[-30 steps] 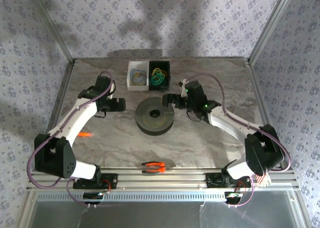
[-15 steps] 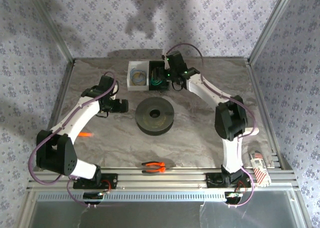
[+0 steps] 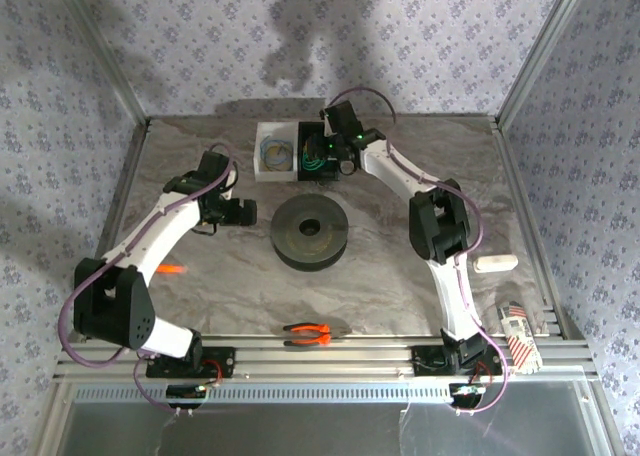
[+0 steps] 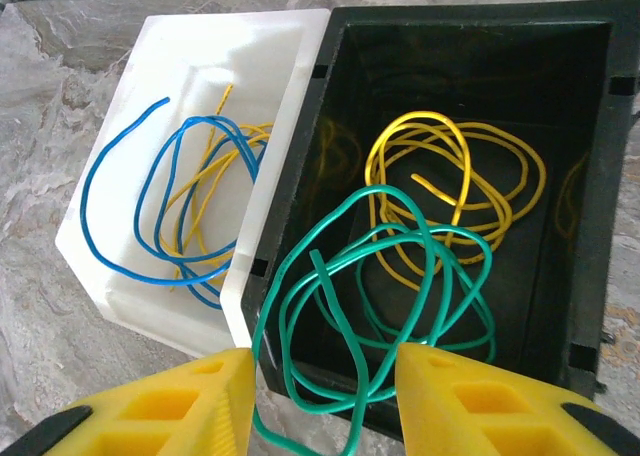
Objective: Wrap the cables
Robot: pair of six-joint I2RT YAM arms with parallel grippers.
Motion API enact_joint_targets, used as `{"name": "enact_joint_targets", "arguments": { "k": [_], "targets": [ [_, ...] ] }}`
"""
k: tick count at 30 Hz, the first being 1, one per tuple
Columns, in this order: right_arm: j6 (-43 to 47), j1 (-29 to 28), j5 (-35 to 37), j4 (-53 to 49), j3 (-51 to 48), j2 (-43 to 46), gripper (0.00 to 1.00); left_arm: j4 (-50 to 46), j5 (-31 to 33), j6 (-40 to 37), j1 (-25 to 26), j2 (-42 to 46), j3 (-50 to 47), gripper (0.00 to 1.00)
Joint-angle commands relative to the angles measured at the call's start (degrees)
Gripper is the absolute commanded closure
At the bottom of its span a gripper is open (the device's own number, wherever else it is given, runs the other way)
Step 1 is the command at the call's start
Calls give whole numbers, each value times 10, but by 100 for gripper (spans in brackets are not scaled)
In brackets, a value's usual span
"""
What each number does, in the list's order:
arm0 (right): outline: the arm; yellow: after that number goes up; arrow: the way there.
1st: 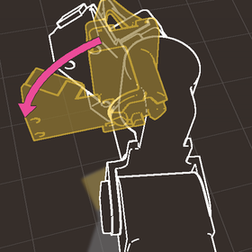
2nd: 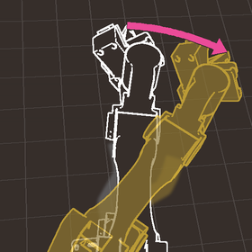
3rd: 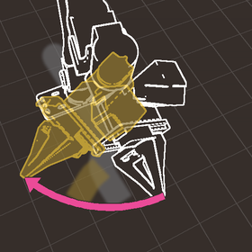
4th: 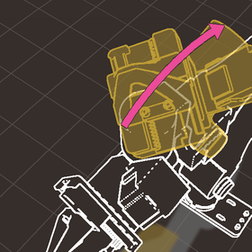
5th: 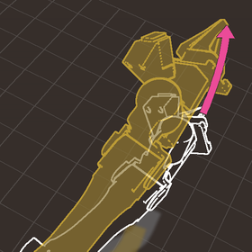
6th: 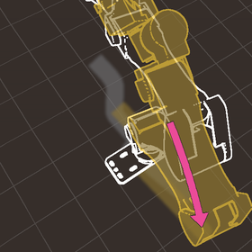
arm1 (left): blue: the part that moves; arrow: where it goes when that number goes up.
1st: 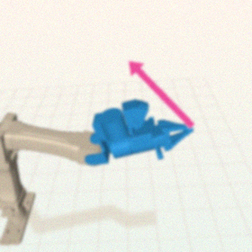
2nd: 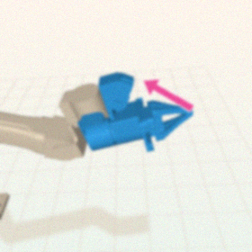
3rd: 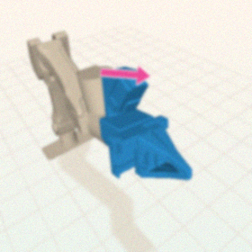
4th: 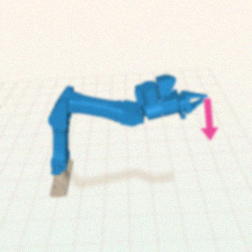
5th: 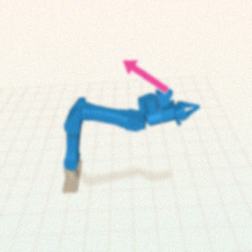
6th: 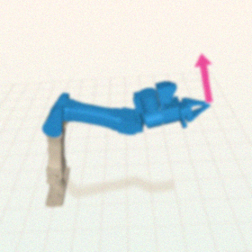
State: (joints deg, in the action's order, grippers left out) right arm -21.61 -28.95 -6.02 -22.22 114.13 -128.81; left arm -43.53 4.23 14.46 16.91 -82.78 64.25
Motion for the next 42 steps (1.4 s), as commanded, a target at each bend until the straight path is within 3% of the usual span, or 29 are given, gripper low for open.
{"name": "enact_joint_targets", "arguments": {
  "k": [1, 11, 19, 32, 42],
  "targets": [
    [-11, 6, -11, -22, 31, -27, 59, -6, -10, -8, 3, -6, 19, 0],
    [-18, 3, -24, -35, 81, -60, 73, -5, -7, -11, 3, -2, 17, 0],
    [-15, 2, -32, -42, 86, -45, 100, -4, -5, -10, 3, 0, 15, 0],
    [-16, -2, -59, -39, 68, 66, 100, 5, 1, -5, 3, 18, 6, 0],
    [-118, -2, -114, 71, -79, 156, 100, 38, -41, 5, 0, 65, -18, 0]
  ]
}}
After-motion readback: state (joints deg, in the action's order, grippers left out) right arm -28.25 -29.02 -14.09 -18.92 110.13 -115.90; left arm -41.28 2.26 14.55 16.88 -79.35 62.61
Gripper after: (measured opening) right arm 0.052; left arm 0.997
